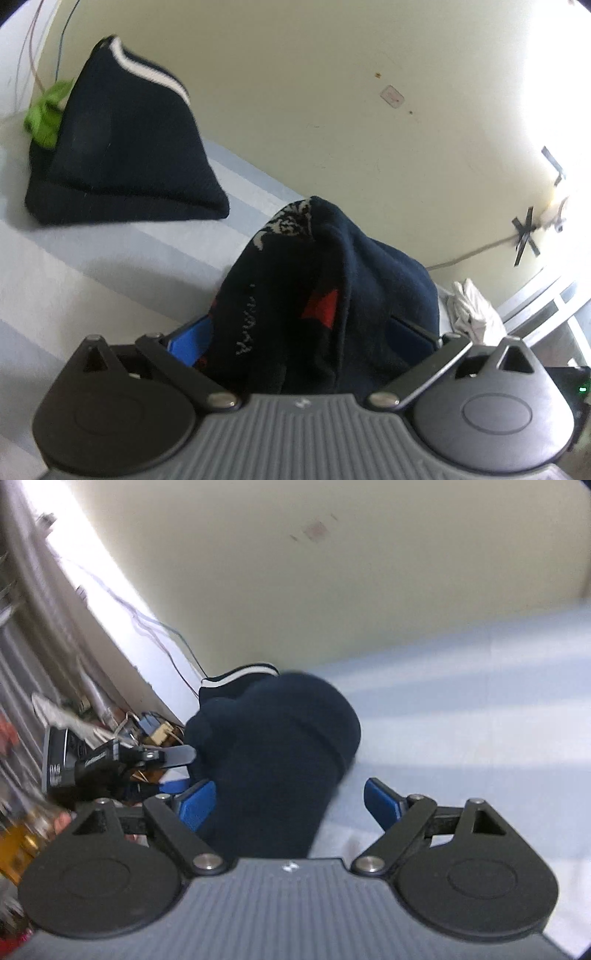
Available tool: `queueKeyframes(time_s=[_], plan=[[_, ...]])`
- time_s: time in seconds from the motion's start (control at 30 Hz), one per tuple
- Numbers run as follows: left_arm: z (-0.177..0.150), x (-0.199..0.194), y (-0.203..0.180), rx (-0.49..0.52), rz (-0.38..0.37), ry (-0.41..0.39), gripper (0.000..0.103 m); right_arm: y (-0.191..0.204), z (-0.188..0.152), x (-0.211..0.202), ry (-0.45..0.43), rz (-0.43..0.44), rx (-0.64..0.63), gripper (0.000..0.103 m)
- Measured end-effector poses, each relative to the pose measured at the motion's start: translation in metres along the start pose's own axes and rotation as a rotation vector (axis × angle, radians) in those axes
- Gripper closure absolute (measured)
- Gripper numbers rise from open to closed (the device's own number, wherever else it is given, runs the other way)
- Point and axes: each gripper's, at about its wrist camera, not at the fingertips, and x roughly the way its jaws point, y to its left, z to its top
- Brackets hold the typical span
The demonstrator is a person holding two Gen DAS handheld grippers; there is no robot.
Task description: Fold small clothes
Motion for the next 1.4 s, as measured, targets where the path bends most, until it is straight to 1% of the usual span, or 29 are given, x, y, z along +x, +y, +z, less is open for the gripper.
queueKeyframes(time_s=[0.07, 0.17, 0.23, 0.27, 0.3, 0.37, 0.43, 0.5, 0.57, 0.63, 0.67, 0.73, 0.83, 0.93, 1.03, 1.1, 1.2, 1.33, 1.4], plan=[[-0.003, 0.0, 0.004, -0.016, 0.006, -0.004, 0.0, -0.003, 0.002, 0.011, 0.031, 0.031, 0.04, 0.014], [-0.008, -0.003, 0.016, -0.066, 0.001, -0.011, 0.0, -0.001, 0.005, 0.032, 0.097, 0.033, 0.044, 0.014], [-0.012, -0.002, 0.021, -0.084, 0.006, -0.001, 0.0, 0.008, 0.005, 0.042, 0.105, 0.017, -0.005, 0.014], [-0.014, 0.002, 0.02, -0.084, 0.013, 0.017, 0.0, 0.012, 0.005, 0.047, 0.109, 0.024, -0.018, 0.014], [-0.015, 0.005, 0.02, -0.076, 0.014, 0.029, 0.0, 0.015, 0.005, 0.053, 0.105, 0.023, -0.025, 0.013], [-0.02, 0.009, 0.008, -0.006, 0.04, 0.024, 0.0, 0.018, 0.004, 0.061, 0.094, 0.021, -0.05, 0.013], [-0.023, 0.013, 0.0, 0.043, 0.069, 0.015, 0.0, 0.018, 0.004, 0.064, 0.086, 0.031, -0.056, 0.012], [-0.026, 0.017, -0.004, 0.07, 0.081, -0.003, 0.0, 0.018, 0.004, 0.072, 0.092, 0.036, -0.056, 0.013], [-0.028, 0.018, -0.006, 0.082, 0.078, -0.017, 0.001, 0.018, 0.004, 0.07, 0.095, 0.03, -0.051, 0.018], [-0.031, 0.019, -0.007, 0.096, 0.071, -0.027, 0.001, 0.015, 0.006, 0.069, 0.109, 0.048, -0.025, 0.031], [-0.032, 0.018, -0.008, 0.098, 0.064, -0.031, 0.001, 0.013, 0.006, 0.069, 0.107, 0.067, -0.008, 0.034], [-0.033, 0.017, -0.006, 0.08, 0.037, -0.034, 0.001, 0.013, 0.005, 0.066, 0.093, 0.104, -0.006, 0.044], [-0.031, 0.017, -0.002, 0.037, 0.004, -0.032, 0.003, 0.02, 0.002, 0.062, 0.075, 0.115, -0.04, 0.049], [-0.027, 0.022, -0.009, -0.003, -0.038, 0.011, 0.006, 0.024, 0.004, 0.052, 0.064, 0.106, -0.051, 0.052], [-0.019, 0.037, -0.04, 0.01, -0.095, 0.04, 0.007, 0.02, 0.013, 0.026, 0.02, 0.087, -0.051, 0.053], [-0.009, 0.052, -0.075, 0.053, -0.14, 0.058, 0.008, 0.012, 0.026, -0.004, -0.037, 0.069, -0.054, 0.053], [0.009, 0.083, -0.148, 0.162, -0.204, 0.079, 0.008, -0.001, 0.052, -0.059, -0.143, 0.011, -0.075, 0.053], [0.026, 0.152, -0.256, 0.265, -0.313, 0.137, 0.008, -0.027, 0.089, -0.145, -0.313, -0.124, -0.13, 0.053], [0.027, 0.187, -0.308, 0.317, -0.34, 0.158, 0.008, -0.049, 0.105, -0.184, -0.379, -0.188, -0.128, 0.053]])
